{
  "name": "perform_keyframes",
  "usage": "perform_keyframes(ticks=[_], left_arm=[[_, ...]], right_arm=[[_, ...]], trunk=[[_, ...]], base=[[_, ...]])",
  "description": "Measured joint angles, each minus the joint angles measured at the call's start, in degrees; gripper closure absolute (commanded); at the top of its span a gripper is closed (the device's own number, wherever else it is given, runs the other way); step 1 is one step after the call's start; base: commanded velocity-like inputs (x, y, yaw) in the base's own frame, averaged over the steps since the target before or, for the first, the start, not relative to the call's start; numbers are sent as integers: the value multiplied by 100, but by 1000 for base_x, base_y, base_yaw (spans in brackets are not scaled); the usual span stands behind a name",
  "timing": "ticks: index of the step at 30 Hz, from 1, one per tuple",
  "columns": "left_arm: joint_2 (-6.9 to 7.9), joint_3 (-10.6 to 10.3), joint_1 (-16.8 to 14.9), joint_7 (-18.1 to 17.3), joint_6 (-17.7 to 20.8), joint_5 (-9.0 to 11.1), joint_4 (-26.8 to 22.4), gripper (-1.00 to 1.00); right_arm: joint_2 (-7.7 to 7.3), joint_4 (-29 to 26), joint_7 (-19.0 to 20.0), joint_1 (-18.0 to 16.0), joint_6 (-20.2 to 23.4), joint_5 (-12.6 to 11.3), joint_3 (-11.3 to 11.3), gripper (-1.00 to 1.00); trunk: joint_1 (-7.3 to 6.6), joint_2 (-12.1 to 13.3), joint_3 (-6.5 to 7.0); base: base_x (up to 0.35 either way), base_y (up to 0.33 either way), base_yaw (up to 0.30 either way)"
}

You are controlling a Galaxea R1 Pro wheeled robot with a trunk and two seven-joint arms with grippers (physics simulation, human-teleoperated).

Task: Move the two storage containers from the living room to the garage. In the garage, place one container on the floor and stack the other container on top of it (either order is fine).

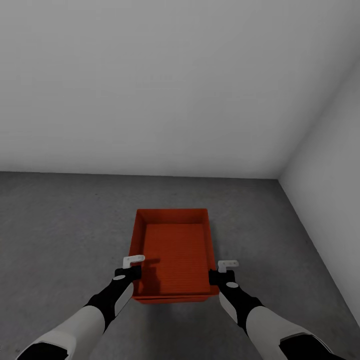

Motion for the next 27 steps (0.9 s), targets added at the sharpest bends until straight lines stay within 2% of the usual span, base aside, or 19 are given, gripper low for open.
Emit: perform_keyframes(ticks=[27], left_arm=[[1, -2, 0, 1, 8, -2, -7, 100]], right_arm=[[0, 0, 0, 0, 1, -8, 3, 100]], trunk=[[0, 0, 11]], base=[[0, 1, 23]])
